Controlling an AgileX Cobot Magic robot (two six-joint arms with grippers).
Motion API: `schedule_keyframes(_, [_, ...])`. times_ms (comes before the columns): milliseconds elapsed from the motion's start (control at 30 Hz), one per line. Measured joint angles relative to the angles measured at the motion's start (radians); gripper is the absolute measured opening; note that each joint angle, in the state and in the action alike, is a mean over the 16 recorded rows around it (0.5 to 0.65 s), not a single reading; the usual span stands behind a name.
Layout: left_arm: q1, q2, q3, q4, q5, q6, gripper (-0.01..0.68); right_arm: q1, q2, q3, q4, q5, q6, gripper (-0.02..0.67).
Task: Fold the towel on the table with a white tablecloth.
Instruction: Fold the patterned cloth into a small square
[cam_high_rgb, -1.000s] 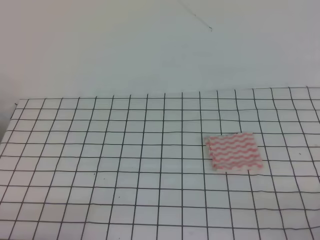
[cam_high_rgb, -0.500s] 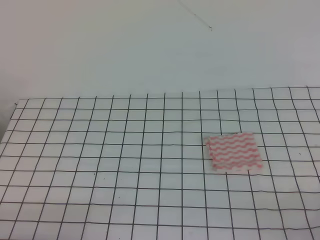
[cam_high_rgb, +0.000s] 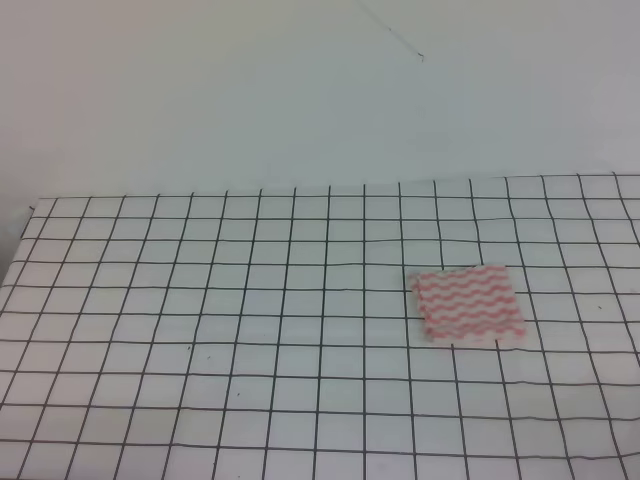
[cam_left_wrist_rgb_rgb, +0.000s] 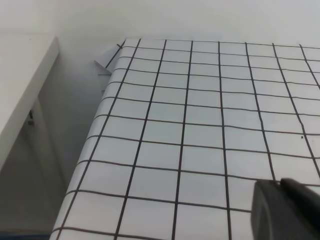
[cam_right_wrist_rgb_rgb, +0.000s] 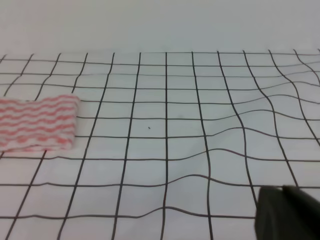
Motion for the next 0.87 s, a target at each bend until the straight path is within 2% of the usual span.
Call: schedule_keyframes(867, [0.000, 0.000, 0.000, 0.001, -0.002, 0.000, -0.002, 0.000, 0.000, 0.000, 0.000, 0.000, 0.000, -0.003])
